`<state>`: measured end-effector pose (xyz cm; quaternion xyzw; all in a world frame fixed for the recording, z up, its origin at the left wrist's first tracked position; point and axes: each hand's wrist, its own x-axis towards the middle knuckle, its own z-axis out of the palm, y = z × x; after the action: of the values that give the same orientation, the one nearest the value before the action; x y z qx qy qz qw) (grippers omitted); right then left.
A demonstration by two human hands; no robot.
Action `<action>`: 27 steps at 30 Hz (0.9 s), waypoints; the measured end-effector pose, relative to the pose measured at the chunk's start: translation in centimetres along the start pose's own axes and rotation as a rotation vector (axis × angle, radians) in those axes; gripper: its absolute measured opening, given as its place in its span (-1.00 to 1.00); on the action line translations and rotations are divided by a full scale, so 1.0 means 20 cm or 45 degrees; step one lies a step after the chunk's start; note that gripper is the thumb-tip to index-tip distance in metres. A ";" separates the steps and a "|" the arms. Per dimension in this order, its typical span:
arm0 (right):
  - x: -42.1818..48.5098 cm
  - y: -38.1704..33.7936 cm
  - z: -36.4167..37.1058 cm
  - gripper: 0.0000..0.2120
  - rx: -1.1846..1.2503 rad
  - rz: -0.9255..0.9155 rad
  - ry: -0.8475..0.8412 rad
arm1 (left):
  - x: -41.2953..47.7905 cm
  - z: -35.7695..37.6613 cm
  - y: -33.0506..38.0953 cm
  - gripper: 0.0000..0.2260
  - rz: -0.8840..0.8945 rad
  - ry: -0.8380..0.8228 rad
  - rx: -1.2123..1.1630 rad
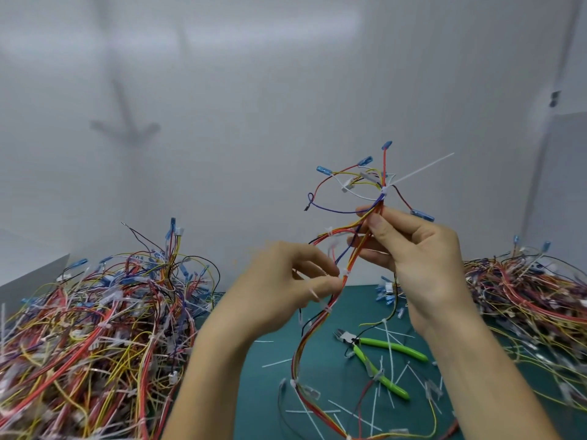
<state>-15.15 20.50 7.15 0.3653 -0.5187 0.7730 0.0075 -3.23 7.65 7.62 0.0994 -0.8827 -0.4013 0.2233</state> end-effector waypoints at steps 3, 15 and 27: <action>0.00 0.00 0.01 -0.77 0.003 -0.020 -0.012 | 0.02 0.04 -0.01 -0.94 -0.041 0.013 -0.127; -0.01 0.00 0.01 -0.80 0.028 -0.006 0.009 | 0.03 0.05 -0.01 -0.91 -0.002 0.063 -0.282; 0.00 -0.01 0.00 -0.72 0.161 -0.048 0.165 | -0.03 -0.12 -0.11 -0.91 -0.075 -0.114 -0.330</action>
<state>-15.12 20.55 7.28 0.3241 -0.4602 0.8259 0.0324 -1.59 4.92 7.19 0.0775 -0.8294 -0.5222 0.1827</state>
